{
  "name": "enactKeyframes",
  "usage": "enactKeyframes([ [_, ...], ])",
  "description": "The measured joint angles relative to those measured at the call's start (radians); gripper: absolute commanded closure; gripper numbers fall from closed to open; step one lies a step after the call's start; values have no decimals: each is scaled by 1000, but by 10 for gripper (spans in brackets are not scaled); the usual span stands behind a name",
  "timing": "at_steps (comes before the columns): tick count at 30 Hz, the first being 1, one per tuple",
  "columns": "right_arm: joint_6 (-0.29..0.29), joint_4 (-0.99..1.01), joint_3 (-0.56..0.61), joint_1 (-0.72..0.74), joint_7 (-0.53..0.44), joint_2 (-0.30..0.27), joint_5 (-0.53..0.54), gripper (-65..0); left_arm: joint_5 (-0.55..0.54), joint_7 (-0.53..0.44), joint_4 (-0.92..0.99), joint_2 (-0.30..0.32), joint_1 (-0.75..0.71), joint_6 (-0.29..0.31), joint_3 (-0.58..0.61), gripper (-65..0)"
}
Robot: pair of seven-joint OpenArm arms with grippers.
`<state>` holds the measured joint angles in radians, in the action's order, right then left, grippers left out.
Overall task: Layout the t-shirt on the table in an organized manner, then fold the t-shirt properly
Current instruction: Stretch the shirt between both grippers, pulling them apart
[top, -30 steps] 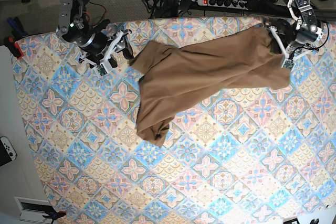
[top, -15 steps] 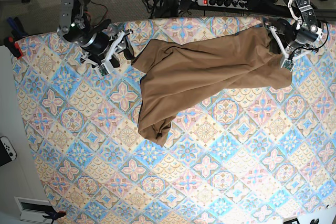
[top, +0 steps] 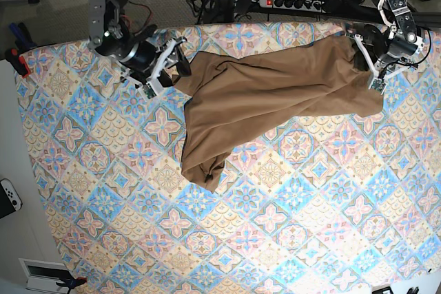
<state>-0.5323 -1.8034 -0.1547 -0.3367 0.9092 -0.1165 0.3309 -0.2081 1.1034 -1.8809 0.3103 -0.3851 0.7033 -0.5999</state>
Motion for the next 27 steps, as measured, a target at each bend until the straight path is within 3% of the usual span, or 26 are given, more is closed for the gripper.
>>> enactKeyframes([
  [4, 2, 13, 9, 36, -42, 12, 9, -312, 0, 0, 0, 0, 0, 0, 0, 0],
  [19, 1, 107, 6, 26, -51, 14, 9, -302, 0, 0, 0, 0, 0, 0, 0, 0],
  [20, 1, 107, 6, 26, -51, 14, 8, -275, 0, 0, 0, 0, 0, 0, 0, 0],
  [25, 2, 107, 9, 23, -27, 14, 1, 0, -1, 0, 0, 0, 0, 0, 0, 0],
  [27, 1, 106, 3, 21, -28, 14, 2, 0, -1, 0, 0, 0, 0, 0, 0, 0],
])
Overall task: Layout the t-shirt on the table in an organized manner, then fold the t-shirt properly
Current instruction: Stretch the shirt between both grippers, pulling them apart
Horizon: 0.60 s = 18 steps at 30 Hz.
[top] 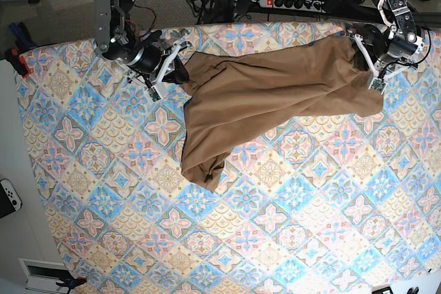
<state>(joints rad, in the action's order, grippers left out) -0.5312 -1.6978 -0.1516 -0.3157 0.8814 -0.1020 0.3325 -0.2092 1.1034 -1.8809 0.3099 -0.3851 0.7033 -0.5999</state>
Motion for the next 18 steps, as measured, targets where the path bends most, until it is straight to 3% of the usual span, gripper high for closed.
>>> enactKeyframes([
  [10, -2, -139, -223, 0, 8, 3, 4, 0, -4, -2, 1, -45, 46, 0, 2, 0],
  [13, -5, -183, -306, 0, 64, 2, 8, 0, 4, 68, 1, -46, 68, 0, 32, 0],
  [18, -8, -187, -420, -5, 98, 6, 8, 0, -24, 68, 0, -47, 82, 0, 51, 0],
])
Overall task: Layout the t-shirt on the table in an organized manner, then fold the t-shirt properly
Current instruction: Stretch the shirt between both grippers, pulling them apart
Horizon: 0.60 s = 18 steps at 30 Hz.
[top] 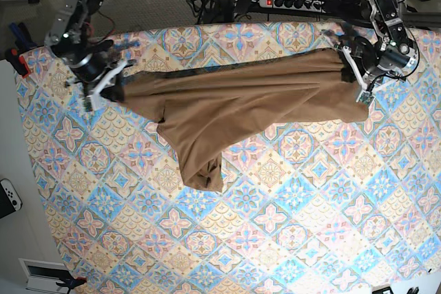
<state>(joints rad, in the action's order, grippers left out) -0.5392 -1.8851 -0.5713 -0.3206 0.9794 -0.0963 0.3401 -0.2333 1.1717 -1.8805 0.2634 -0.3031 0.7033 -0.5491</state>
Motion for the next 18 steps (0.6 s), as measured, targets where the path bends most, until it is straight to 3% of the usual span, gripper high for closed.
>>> enactKeyframes([
  [5, -4, 0, -75, -25, -3, 2, 11, 0, -6, -3, 0, 5, -40, 2, -1, 0],
  [10, -10, 3, -80, -86, 18, 10, 0, 0, -6, 0, 0, 18, -71, 4, -1, 0],
  [17, 1, 3, 35, -82, 0, 10, -2, 0, 6, 9, 0, 17, -63, 1, -1, 0],
  [18, 1, 3, 48, -82, 1, 9, -4, -35, 8, 11, 0, 17, -63, 0, -1, -42],
])
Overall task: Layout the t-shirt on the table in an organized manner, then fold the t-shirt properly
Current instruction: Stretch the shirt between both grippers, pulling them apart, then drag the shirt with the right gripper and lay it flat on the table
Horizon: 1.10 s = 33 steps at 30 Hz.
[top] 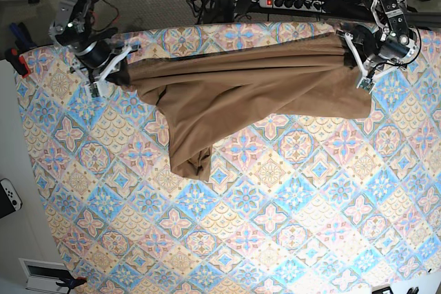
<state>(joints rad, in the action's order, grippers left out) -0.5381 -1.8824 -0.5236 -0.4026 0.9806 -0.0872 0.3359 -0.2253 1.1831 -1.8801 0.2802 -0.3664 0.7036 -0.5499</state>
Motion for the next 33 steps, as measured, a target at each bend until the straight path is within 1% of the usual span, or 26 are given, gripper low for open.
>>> enactKeyframes([
  [3, 0, 0, 18, 1, -4, -2, 0, -149, 2, -1, 0, 0, 0, 0, 0, -152],
  [5, 0, -1, 18, 0, -1, -2, -1, -217, 2, 2, 0, 0, -3, 0, -1, -192],
  [8, 6, -2, 14, 1, -2, -2, -3, -295, 5, 11, -30, 0, -10, -1, -1, -195],
  [11, 6, -2, 13, 1, -2, -2, -3, -339, 10, 8, -101, -19, -6, -2, -10, -200],
  [14, 6, -3, 11, 1, -2, -2, -3, -346, 2, 7, -139, -23, -8, -1, -9, -198],
  [19, 6, -16, 9, 1, -9, -2, -3, -346, 1, 6, -141, -30, 1, -1, -10, -197],
  [20, 3, -17, -6, 1, -9, 0, -3, -346, -11, 6, -140, -41, 1, -4, -10, -197],
  [23, 3, -27, -71, 1, -9, 0, 0, -346, -86, 6, -141, -41, -2, -1, -10, -196],
  [25, 8, -38, -119, 1, -9, -4, -6, -346, -103, 6, -141, -39, 0, -1, -16, -196],
  [26, 7, -40, -132, 3, -10, -6, 7, -346, -123, 6, -141, -43, 2, 0, -36, -196],
  [30, 6, -41, -143, 6, -79, -3, 161, -346, -169, 14, -142, -50, 35, -3, -84, -196],
  [31, 6, -41, -138, 6, -81, -5, 185, -346, -172, 11, -142, -51, 43, -4, -84, -196],
  [33, 8, -41, -130, 16, -72, -11, 198, -346, -174, 10, -142, -52, 45, -3, -77, -196],
])
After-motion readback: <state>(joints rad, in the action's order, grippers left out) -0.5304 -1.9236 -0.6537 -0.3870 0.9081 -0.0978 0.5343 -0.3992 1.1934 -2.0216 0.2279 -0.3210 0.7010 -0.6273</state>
